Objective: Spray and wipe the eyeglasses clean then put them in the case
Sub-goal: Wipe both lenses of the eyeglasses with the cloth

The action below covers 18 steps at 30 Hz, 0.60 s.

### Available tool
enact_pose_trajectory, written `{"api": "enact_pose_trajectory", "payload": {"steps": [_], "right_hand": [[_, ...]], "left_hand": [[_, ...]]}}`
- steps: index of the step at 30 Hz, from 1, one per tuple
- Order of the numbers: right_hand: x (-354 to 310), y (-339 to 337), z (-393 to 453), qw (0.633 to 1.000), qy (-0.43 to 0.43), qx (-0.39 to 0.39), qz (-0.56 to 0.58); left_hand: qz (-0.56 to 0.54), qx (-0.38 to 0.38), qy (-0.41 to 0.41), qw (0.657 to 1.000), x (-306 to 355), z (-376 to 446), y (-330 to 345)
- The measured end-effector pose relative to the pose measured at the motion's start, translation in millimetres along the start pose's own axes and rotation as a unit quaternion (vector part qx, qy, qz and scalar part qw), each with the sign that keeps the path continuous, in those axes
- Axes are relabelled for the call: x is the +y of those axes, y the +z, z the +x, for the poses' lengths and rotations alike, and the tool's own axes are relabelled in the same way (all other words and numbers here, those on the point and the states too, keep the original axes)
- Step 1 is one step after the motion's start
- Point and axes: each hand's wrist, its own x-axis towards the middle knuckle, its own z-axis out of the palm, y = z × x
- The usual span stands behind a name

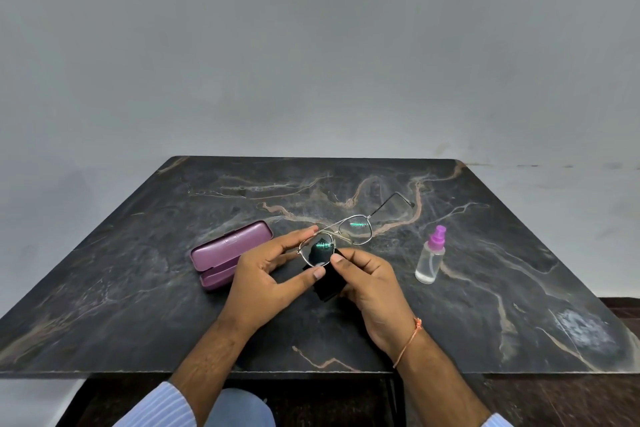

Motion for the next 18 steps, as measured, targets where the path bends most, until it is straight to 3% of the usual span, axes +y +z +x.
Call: {"api": "enact_pose_trajectory", "payload": {"steps": [18], "right_hand": [[-3.9, -4.5, 0.6, 0.992, 0.04, -0.118, 0.036]], "left_hand": [[0.016, 0.009, -0.017, 1.0, -2.4, 0.6, -0.7]]}}
